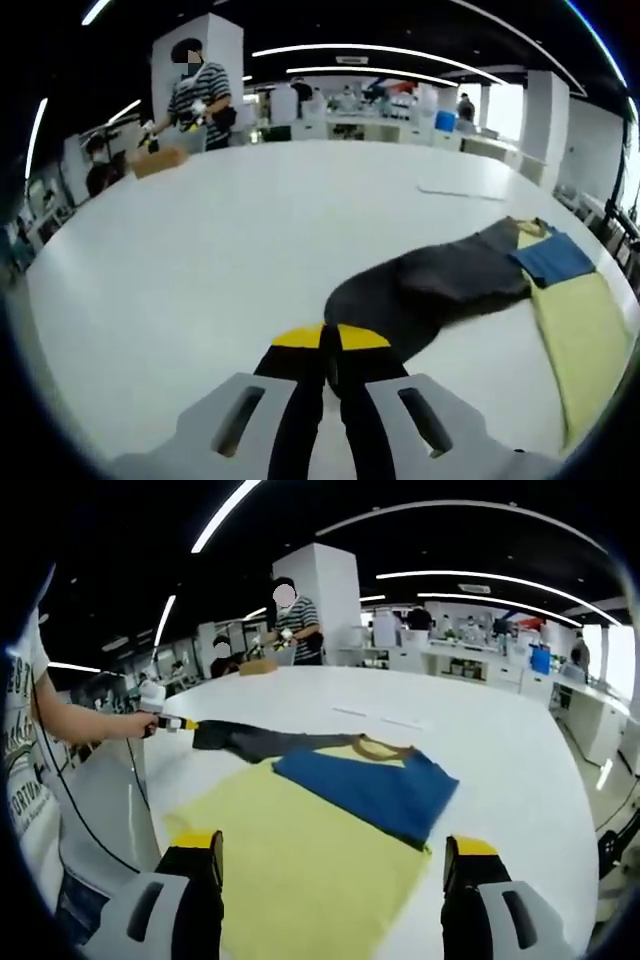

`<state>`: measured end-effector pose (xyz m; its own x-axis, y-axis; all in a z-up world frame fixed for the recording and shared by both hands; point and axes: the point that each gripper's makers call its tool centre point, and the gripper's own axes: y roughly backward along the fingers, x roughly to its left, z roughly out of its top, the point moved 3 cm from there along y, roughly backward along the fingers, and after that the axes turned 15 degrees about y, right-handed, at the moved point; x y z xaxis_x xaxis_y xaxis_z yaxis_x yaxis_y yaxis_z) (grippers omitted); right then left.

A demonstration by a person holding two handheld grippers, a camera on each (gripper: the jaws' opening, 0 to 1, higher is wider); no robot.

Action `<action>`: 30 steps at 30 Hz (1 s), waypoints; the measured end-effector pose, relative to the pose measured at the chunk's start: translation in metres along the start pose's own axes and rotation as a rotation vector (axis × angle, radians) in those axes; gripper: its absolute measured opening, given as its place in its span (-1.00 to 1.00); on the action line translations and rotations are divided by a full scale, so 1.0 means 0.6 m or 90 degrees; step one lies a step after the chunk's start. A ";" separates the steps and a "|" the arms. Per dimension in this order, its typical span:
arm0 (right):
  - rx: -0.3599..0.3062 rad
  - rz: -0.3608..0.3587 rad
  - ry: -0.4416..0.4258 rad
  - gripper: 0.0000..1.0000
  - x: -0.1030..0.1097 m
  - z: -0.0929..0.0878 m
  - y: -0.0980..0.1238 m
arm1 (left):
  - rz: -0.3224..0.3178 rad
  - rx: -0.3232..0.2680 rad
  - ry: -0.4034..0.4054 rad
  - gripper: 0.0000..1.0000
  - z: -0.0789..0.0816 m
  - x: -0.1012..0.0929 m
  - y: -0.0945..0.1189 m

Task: Fold the garment on the visible template until the final outline fits inside the template.

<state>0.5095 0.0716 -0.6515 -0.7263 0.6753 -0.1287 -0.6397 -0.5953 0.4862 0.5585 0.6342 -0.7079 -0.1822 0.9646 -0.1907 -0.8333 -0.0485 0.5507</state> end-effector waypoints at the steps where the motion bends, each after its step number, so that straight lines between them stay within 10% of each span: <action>1: 0.000 -0.001 0.000 0.80 -0.001 0.000 0.000 | 0.001 0.001 0.001 -0.99 0.001 0.001 -0.002; 24: 0.018 -0.017 -0.013 0.85 -0.003 -0.011 0.007 | 0.069 0.047 -0.043 -0.97 0.003 0.047 -0.047; 30: 0.015 -0.021 -0.020 0.85 -0.004 -0.013 0.007 | 0.051 0.039 -0.035 -0.68 0.004 0.039 -0.041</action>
<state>0.5067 0.0639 -0.6560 -0.6962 0.7082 -0.1174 -0.6568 -0.5625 0.5021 0.5762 0.6589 -0.7240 -0.2164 0.9711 -0.1007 -0.7837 -0.1112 0.6111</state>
